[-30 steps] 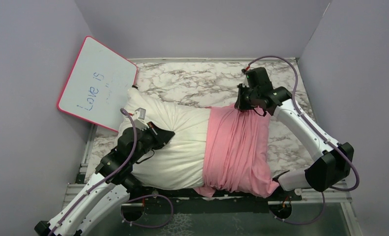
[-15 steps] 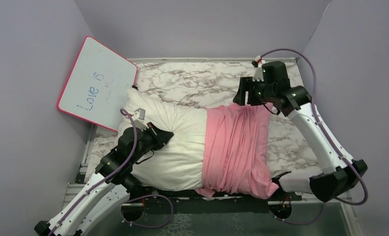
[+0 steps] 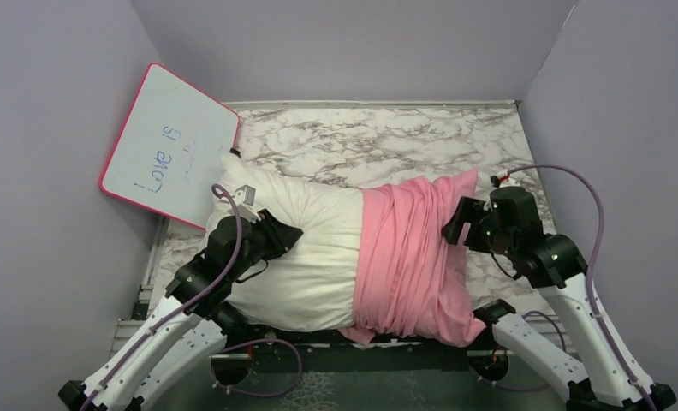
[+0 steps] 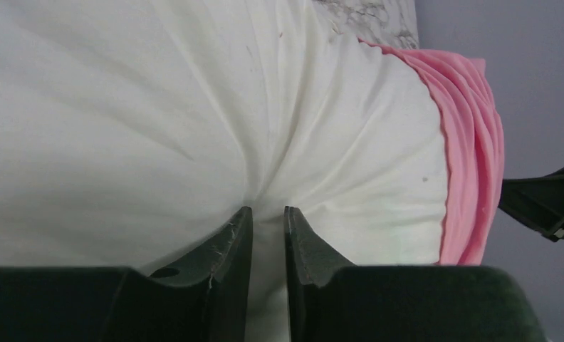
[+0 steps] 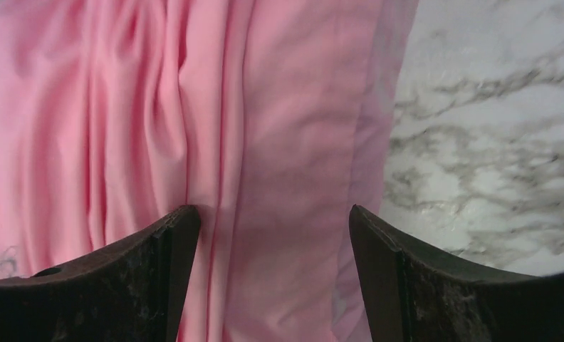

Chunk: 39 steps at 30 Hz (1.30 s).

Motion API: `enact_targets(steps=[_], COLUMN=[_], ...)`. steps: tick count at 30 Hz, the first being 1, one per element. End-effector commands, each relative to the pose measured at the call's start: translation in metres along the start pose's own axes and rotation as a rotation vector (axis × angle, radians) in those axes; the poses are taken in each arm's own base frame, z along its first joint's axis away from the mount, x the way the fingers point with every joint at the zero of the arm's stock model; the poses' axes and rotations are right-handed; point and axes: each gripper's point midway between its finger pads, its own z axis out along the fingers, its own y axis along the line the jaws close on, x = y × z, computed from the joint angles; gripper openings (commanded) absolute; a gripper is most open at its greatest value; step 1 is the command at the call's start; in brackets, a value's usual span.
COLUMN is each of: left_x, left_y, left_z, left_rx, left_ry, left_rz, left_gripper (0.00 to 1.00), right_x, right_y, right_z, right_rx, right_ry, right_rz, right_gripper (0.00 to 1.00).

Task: Remove the pillowcase from the pillow
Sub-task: Remove the pillow from the pillowcase.

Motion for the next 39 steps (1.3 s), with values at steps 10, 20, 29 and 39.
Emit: enact_targets(steps=[10,20,29,39], left_x=[-0.044,0.005,0.024,0.043], left_y=[-0.066,-0.025,0.020,0.050], left_z=[-0.022,-0.002,0.018,0.016], left_rx=[0.039,-0.030,-0.193,-0.283], left_ry=[0.101,0.254,0.301,0.295], left_rz=[0.280,0.242,0.249,0.152], left_gripper=[0.89,0.90,0.82,0.74], right_x=[0.019,-0.070,-0.038,0.047], right_y=[0.111,0.045,0.021,0.036], right_z=[0.065,0.080,0.095,0.107], right_rx=[-0.502,0.016,-0.068,-0.230], right_ry=[0.326,0.010,0.127,0.314], right_rz=[-0.081,-0.102,0.020,0.241], right_gripper=[0.78,0.84,0.83,0.22])
